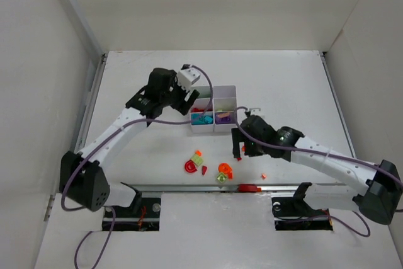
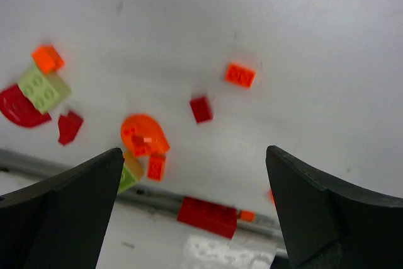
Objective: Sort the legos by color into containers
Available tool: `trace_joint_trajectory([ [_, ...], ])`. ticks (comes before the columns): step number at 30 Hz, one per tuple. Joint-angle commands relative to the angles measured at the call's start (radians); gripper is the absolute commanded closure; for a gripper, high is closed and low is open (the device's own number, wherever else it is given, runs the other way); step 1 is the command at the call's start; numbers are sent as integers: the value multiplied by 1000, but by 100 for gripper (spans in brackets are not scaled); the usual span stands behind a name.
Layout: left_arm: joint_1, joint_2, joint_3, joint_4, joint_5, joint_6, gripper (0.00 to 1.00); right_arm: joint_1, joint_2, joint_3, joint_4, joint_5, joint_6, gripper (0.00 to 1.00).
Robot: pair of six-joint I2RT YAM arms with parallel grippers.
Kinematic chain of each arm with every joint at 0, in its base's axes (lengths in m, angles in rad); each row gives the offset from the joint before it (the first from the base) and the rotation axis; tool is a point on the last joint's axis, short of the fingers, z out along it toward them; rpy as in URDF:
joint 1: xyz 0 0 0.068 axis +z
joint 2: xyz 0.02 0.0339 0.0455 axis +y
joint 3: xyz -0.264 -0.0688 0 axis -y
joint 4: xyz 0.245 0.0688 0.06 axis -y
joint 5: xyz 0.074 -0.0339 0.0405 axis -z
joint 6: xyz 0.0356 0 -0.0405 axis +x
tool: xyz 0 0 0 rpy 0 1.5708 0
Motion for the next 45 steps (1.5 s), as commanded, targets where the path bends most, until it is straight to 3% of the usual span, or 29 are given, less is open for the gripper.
trace_joint_trajectory([
  [1,-4,-127,-158,12,8,-114,25,65,-94,-78,-130,-28,253,0],
  [6,-4,-231,-394,95,97,-240,25,151,-192,-152,-201,-79,477,0],
  [12,-4,-325,-515,210,114,-286,25,235,-128,-152,-218,-108,638,0],
  [16,-4,-379,-610,325,124,-309,25,367,-61,-176,-242,-108,770,0],
  [21,-24,-409,-666,378,124,-318,24,367,-85,-224,-219,-74,828,0],
  [26,-24,-428,-675,378,124,-318,24,367,-82,-259,-215,-31,824,0],
  [31,-24,-448,-675,378,124,-318,24,367,-12,-279,-48,-51,734,0],
  [45,-24,-457,-684,378,124,-318,24,367,-2,-299,-74,-13,761,4],
])
